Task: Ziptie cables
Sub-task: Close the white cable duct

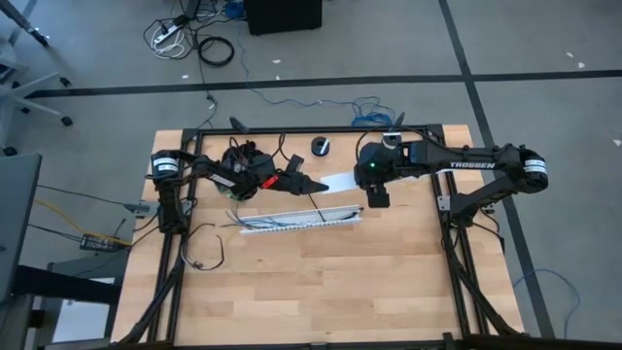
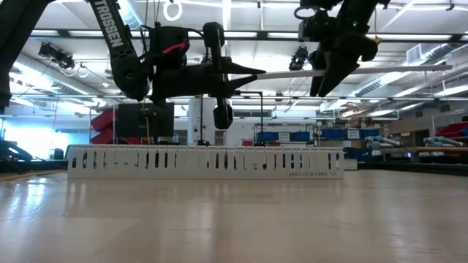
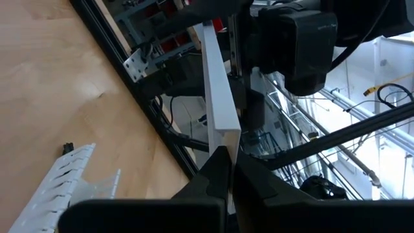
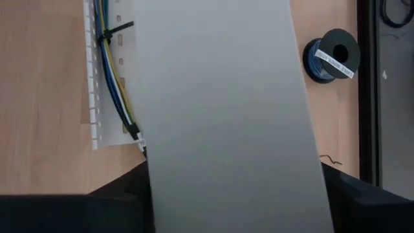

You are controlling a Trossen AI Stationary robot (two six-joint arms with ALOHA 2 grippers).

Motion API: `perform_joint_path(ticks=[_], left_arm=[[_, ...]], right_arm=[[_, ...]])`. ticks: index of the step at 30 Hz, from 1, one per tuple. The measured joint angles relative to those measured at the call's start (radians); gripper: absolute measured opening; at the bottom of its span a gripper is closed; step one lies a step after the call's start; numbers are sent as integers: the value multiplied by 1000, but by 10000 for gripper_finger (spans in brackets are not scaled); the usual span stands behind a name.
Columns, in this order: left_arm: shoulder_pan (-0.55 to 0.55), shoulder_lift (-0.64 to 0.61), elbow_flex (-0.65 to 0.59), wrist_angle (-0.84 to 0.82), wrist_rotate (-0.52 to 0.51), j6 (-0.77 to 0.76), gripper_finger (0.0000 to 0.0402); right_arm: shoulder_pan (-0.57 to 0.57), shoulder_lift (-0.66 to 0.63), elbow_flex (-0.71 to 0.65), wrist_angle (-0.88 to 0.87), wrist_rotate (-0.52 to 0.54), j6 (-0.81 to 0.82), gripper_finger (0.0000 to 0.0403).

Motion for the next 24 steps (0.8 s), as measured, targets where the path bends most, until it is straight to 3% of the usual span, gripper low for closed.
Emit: perform_joint_path(ticks=[8, 17, 24], left_arm=[[1, 0, 0, 2, 0, 0, 0], [0, 0, 0, 1, 3, 0, 0], [0, 0, 0, 4, 4, 0, 3]], right_arm=[[0, 0, 0, -3, -60, -9, 202], [0, 0, 0, 3, -70, -1, 222], [0, 0, 0, 1, -74, -5, 199]])
